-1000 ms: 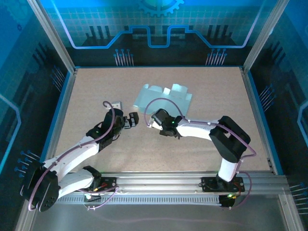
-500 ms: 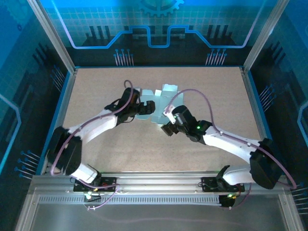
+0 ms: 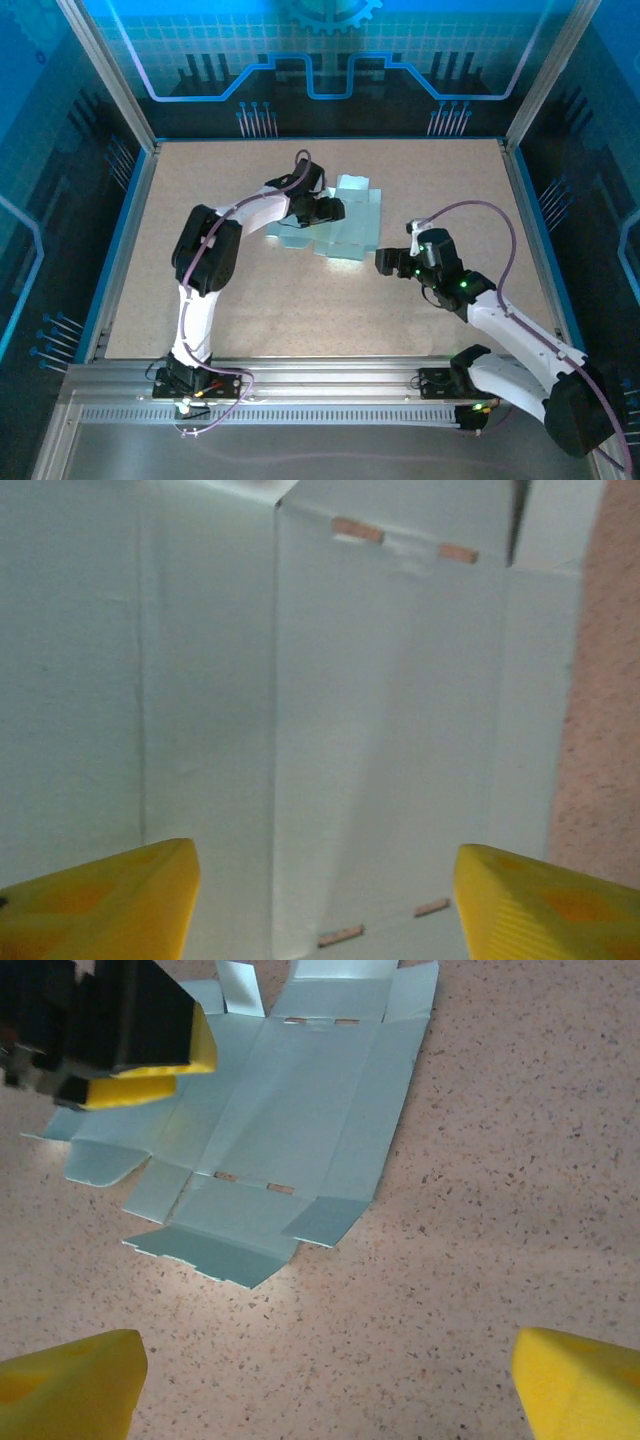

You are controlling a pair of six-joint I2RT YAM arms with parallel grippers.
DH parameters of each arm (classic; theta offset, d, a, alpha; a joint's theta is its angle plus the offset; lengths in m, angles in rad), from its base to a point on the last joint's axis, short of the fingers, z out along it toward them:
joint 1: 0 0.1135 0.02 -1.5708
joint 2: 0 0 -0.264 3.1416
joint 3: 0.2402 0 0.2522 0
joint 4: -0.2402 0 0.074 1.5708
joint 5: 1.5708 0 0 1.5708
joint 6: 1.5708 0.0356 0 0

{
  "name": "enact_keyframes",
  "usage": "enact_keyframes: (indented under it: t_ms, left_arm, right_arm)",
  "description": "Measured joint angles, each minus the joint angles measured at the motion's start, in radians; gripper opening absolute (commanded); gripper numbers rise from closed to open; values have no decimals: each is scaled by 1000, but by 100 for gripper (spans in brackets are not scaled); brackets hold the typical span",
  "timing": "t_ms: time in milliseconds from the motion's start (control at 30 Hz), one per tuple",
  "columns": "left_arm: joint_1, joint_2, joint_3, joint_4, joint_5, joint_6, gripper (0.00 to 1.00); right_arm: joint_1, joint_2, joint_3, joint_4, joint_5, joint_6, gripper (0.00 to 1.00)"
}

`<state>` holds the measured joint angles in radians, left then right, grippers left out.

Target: Fold the paper box

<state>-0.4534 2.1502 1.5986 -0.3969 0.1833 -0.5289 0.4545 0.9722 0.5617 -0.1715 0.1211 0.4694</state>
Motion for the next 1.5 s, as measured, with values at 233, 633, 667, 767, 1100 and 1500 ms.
enact_keyframes:
  t_ms: [233, 633, 667, 767, 1100, 1500]
  left_arm:
    - [2, 20, -35, -6, 52, -15, 61]
    - [4, -267, -518, 230, 162, -108, 61]
    - [3, -287, -550, 248, 164, -130, 62]
    - [-1, -348, -649, 317, 174, -225, 62]
    - [-9, -373, -725, 446, 200, -415, 61]
    - [-9, -361, -725, 482, 226, -420, 65]
  right_arm:
    - [-44, 24, -2, -6, -89, 93, 93]
    - [-145, 238, -1, 141, -323, 227, 81]
    - [-148, 253, -1, 160, -340, 239, 79]
    - [-150, 309, -2, 248, -390, 272, 74]
    - [-150, 469, -2, 410, -447, 301, 69]
    - [-149, 639, 11, 520, -500, 286, 52]
